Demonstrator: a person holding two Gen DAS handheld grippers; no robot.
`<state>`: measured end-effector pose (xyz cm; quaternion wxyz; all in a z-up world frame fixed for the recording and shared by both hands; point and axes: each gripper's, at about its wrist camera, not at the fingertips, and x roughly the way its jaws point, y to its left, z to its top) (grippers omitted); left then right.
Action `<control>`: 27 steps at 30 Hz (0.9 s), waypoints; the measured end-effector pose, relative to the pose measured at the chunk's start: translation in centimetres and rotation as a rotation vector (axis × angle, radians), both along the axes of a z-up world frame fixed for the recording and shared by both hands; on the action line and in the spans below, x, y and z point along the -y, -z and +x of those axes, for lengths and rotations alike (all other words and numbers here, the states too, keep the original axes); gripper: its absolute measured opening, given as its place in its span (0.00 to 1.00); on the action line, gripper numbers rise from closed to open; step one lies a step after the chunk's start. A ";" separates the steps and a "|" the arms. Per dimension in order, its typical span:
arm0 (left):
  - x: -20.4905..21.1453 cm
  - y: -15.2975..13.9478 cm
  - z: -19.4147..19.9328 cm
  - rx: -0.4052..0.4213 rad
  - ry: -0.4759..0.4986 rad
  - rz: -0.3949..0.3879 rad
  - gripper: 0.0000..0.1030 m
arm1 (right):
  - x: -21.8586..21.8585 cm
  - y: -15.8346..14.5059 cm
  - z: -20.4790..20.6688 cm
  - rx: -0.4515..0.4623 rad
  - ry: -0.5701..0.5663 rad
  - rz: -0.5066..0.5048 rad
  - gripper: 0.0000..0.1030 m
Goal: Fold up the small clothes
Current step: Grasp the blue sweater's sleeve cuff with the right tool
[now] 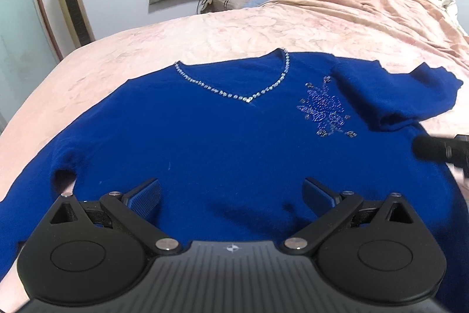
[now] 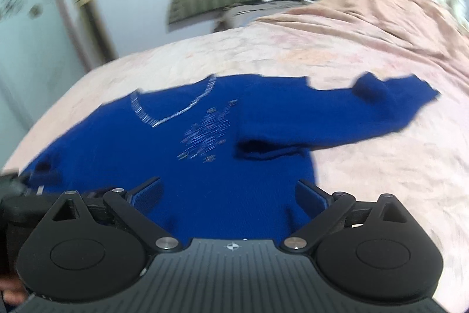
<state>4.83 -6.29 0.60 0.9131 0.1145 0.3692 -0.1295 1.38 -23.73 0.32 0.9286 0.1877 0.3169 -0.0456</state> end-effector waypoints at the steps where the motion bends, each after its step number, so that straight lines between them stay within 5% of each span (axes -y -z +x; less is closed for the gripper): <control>1: 0.0 -0.1 0.1 0.002 0.001 -0.003 1.00 | 0.7 0.1 0.2 -0.003 0.033 -0.006 0.95; 8: 0.2 0.4 1.0 -0.006 0.002 0.004 1.00 | 2.5 -0.4 0.5 0.036 0.068 -0.019 0.93; 15: 0.2 0.4 1.4 -0.006 -0.023 0.020 1.00 | 12.0 1.1 1.9 0.045 0.446 -0.004 0.88; 19: 0.3 0.6 1.4 -0.018 -0.021 0.025 1.00 | 18.7 4.5 2.9 0.047 0.648 0.176 0.79; 23: 0.2 0.5 1.4 -0.017 -0.030 0.044 1.00 | 21.7 7.1 3.9 0.098 0.690 0.333 0.76; 25: 0.1 0.6 1.6 -0.021 -0.041 0.054 1.00 | 22.7 7.5 4.6 0.110 0.695 0.367 0.64; 27: 0.0 0.6 1.7 -0.026 -0.050 0.058 1.00 | 23.4 8.0 4.9 0.108 0.716 0.389 0.36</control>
